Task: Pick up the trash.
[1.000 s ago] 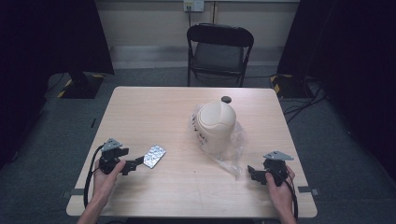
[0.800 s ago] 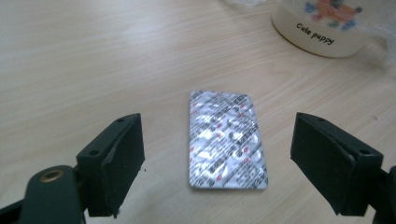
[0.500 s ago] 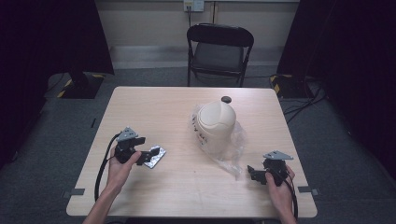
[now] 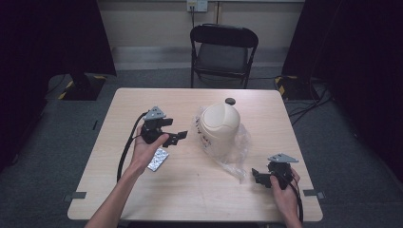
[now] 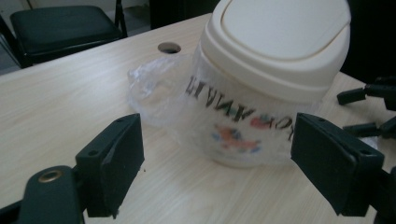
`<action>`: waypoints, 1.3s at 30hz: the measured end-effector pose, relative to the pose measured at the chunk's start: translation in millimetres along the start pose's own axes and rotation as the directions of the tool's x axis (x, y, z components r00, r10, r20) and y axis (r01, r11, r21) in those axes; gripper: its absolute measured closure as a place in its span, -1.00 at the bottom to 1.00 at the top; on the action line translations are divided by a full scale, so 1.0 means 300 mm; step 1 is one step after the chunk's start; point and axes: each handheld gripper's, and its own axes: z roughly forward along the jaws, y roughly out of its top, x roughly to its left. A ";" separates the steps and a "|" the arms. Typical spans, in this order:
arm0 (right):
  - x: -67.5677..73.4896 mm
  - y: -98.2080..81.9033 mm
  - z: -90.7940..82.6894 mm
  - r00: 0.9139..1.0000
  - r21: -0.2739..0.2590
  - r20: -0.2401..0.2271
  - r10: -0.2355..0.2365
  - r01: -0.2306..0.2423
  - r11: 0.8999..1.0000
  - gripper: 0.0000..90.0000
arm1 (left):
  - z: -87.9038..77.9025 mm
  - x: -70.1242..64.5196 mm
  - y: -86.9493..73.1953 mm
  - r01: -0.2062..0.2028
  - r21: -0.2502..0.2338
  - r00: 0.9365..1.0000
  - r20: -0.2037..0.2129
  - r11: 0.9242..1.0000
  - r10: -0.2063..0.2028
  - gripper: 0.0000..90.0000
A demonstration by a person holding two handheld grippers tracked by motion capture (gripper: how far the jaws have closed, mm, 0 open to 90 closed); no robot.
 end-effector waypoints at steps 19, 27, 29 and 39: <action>0.000 0.000 0.000 1.000 -0.001 0.001 0.000 0.000 1.000 -0.76 | 0.216 -0.018 0.184 -0.012 -0.019 0.998 0.061 1.000 0.013 -0.58; 0.000 0.000 0.000 1.000 -0.001 0.001 0.000 0.000 1.000 -0.76 | 0.291 0.006 0.180 0.011 0.023 0.998 0.057 1.000 -0.012 -0.50; 0.000 0.000 0.000 1.000 0.000 0.000 0.000 0.000 1.000 -0.75 | 0.306 0.010 0.173 0.011 0.036 0.999 0.050 0.999 -0.013 -0.51; 0.000 0.000 0.000 1.000 -0.001 0.001 -0.001 0.001 1.000 -0.76 | 0.368 0.029 0.147 0.011 0.088 0.999 0.049 0.996 -0.016 -0.51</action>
